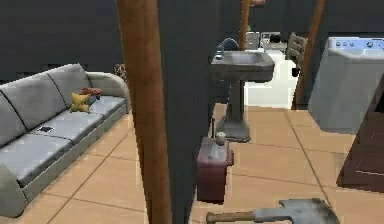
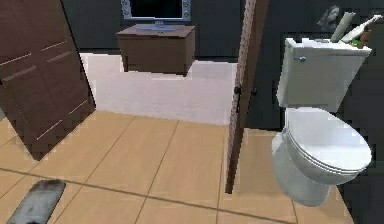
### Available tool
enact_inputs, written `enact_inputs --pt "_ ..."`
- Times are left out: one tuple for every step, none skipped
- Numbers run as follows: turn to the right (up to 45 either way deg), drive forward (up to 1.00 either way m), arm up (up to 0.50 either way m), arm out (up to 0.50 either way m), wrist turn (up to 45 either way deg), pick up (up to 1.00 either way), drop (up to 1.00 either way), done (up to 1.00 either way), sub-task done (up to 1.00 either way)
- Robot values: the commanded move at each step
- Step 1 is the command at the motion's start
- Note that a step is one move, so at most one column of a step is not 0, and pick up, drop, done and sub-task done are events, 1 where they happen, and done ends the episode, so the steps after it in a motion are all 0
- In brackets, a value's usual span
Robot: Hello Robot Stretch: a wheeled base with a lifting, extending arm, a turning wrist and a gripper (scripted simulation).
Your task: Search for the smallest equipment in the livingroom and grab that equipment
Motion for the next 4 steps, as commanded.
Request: enact_inputs --pt "-45.0 0.0 0.0 0.0 0.0 0.0 0.0 0.0 0.0" --pt "-6.0 0.0 0.0 0.0 0.0 0.0 0.0 0.0 0.0" --pt "0.0 0.3 0.0 0.0 0.0 0.0 0.0 0.0 0.0" --pt "-45.0 0.0 0.0 0.0 0.0 0.0 0.0 0.0 0.0"
